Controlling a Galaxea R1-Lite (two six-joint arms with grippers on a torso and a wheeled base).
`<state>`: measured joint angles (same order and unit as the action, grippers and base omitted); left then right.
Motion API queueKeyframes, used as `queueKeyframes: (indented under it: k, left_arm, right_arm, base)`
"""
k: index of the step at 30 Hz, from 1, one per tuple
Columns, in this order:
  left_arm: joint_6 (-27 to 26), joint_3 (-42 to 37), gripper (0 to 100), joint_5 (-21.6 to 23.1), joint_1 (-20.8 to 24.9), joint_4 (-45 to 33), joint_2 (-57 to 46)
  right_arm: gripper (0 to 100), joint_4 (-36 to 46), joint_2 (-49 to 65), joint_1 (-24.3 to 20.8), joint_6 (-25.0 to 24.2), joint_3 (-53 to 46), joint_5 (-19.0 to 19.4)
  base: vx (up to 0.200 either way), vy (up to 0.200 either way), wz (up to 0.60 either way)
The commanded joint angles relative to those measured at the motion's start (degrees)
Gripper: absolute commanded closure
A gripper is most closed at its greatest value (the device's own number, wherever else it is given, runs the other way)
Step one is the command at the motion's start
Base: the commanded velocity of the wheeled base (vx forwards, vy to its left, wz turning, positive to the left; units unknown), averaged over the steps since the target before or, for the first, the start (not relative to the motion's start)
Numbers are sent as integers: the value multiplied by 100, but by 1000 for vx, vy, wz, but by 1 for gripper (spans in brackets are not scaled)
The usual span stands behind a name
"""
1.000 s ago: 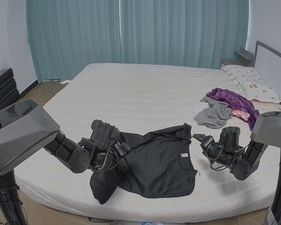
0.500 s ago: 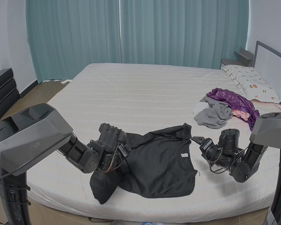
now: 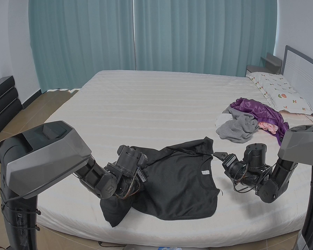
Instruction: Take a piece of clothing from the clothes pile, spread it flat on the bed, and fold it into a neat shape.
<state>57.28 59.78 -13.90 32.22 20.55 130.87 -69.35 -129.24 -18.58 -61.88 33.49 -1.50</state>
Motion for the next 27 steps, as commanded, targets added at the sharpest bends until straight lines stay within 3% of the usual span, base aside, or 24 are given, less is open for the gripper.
queueKeyframes:
  k: [1,9,17,27]
  left_arm:
    - [2,-2,100,1,4,10,71]
    - [-15,60,100,-8,-58,10,405]
    - [-15,25,100,-17,-216,1,97]
    - [-297,244,100,19,-1086,10,-492]
  right_arm:
    - [0,1,-13,-5,0,0,1]
    - [0,1,-22,-5,-8,0,1]
    - [0,1,-13,-5,-8,-9,1]
    - [0,1,-31,-5,-87,-9,1]
  base:
    - [0,0,0]
    - [0,0,0]
    - [0,0,0]
    - [0,0,0]
